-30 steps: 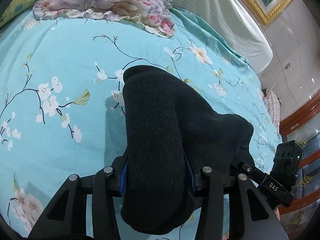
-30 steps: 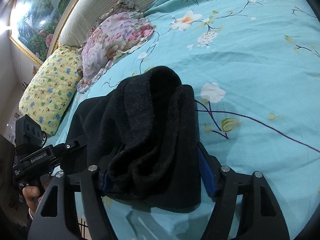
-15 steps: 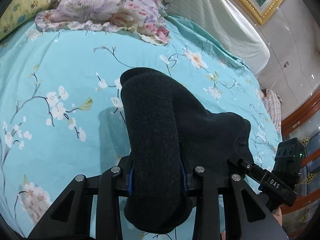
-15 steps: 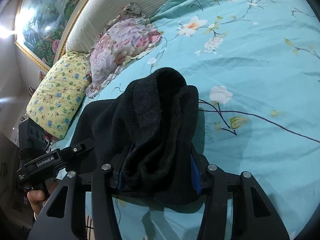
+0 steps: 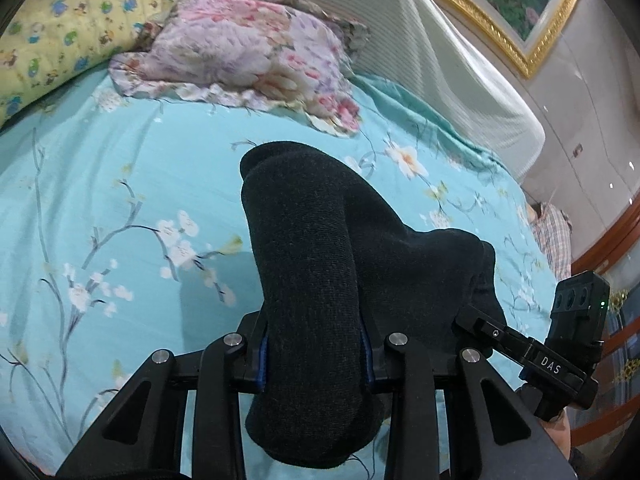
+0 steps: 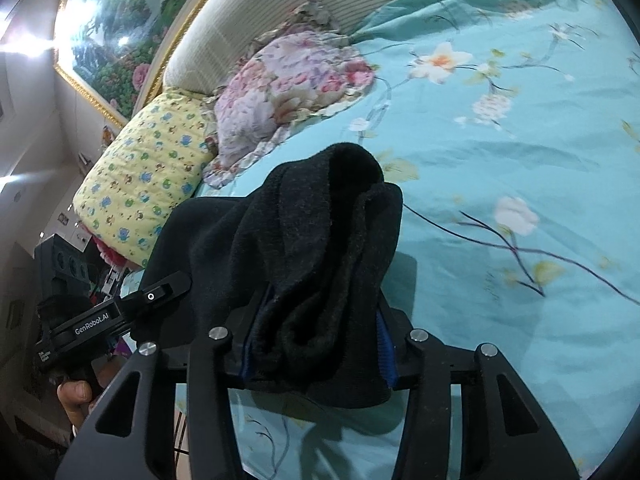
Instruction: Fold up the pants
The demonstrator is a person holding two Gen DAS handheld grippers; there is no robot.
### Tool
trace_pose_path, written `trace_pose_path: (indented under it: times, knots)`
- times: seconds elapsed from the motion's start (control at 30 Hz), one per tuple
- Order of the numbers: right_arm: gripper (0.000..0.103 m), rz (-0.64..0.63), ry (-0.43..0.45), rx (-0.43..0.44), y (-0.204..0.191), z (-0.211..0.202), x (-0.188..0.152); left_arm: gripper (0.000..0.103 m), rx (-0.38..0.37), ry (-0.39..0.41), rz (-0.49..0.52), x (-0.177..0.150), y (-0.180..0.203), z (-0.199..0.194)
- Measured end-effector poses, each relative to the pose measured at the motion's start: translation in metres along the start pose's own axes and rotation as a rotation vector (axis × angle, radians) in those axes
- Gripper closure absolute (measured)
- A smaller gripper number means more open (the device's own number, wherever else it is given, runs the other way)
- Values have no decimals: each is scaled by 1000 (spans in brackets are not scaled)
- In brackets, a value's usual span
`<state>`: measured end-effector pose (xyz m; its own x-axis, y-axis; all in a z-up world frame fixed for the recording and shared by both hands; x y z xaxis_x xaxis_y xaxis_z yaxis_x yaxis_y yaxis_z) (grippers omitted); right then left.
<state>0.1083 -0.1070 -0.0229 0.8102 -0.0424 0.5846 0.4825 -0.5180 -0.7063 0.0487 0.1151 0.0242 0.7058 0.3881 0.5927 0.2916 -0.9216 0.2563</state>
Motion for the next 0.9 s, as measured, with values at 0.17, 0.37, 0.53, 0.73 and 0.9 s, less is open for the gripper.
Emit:
trace_pose_path:
  times: [0.17,0.37,0.53,0.73,0.9]
  knots:
    - [55,-47,-22,28,-21,21,13,70,21,34,-44,14,-25,-10]
    - [55,-86,-42,64,-42,51,25,70,50,62,-74,33,-54,-15]
    - [55,-114,-60,88,-56,75,38,70,71,83,-95,48,-73,-15]
    - [55,-138,-75,96,-66,98,56,70,83,95,-114,66,-88,-6]
    - [55,-146,-89,90,-65,119,71,70,86,104,-118,82,-96,9]
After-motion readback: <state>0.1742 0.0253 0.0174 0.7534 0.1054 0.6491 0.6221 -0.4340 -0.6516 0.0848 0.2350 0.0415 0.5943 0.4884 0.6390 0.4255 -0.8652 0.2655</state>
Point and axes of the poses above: each gripper's, at about its wrist camera, not at the fingertips, and z roughly the way its jaws point, y to its right, x to its top, the point moved 6 cm from there along z, roughly the way its jaws point, and after that the axes turned 10 degrees about x, right-handed, at the moved point
